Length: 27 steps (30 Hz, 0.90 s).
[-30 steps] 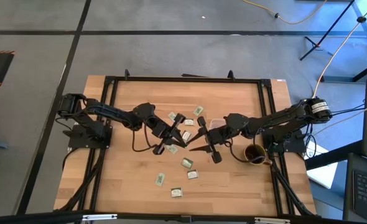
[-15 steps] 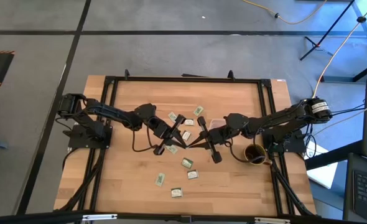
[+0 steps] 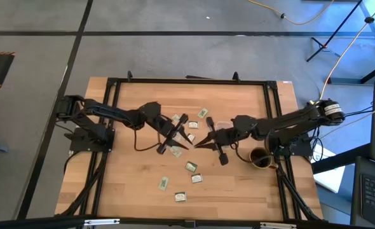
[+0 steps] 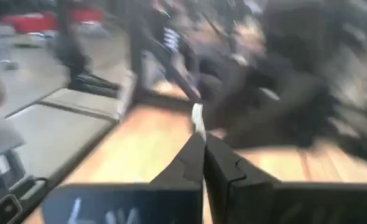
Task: Pick and place items into bin
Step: Put the stevia packet into the transparent bin
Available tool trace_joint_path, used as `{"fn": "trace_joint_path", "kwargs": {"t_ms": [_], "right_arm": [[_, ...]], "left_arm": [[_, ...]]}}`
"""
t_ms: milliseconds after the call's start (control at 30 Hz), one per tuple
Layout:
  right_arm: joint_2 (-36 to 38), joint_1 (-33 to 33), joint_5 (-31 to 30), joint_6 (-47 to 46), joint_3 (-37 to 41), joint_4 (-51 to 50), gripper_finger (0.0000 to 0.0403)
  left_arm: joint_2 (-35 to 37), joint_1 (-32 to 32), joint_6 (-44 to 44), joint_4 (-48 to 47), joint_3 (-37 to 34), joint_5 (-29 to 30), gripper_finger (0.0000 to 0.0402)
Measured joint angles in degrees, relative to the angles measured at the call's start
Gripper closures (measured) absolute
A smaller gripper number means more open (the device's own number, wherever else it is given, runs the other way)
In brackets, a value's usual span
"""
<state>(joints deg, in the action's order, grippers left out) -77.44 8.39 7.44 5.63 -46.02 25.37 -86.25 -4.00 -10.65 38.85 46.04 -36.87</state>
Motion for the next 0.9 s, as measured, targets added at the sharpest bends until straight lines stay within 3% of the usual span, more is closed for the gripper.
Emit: {"fn": "trace_joint_path", "kwargs": {"t_ms": [133,300,400,900], "right_arm": [[4.8,-1.8,-5.45,-10.1,0.0,-17.92,0.0399],[6.72,-4.79,-5.31,-20.66,0.21,-36.36,0.0401],[5.99,-6.44,-5.4,-23.73,1.42,-40.14,0.04],[-3.47,-11.18,-1.6,-27.87,2.47,-53.45,0.0399]], "left_arm": [[0.39,-0.7,-5.17,-11.68,0.0,3.43,0.0288],[0.38,1.33,-10.84,-25.38,-0.02,14.99,0.0295],[0.38,3.23,-8.01,-29.4,-0.02,19.36,0.0299],[0.38,12.91,4.01,-39.72,-0.02,22.24,0.0303]]}}
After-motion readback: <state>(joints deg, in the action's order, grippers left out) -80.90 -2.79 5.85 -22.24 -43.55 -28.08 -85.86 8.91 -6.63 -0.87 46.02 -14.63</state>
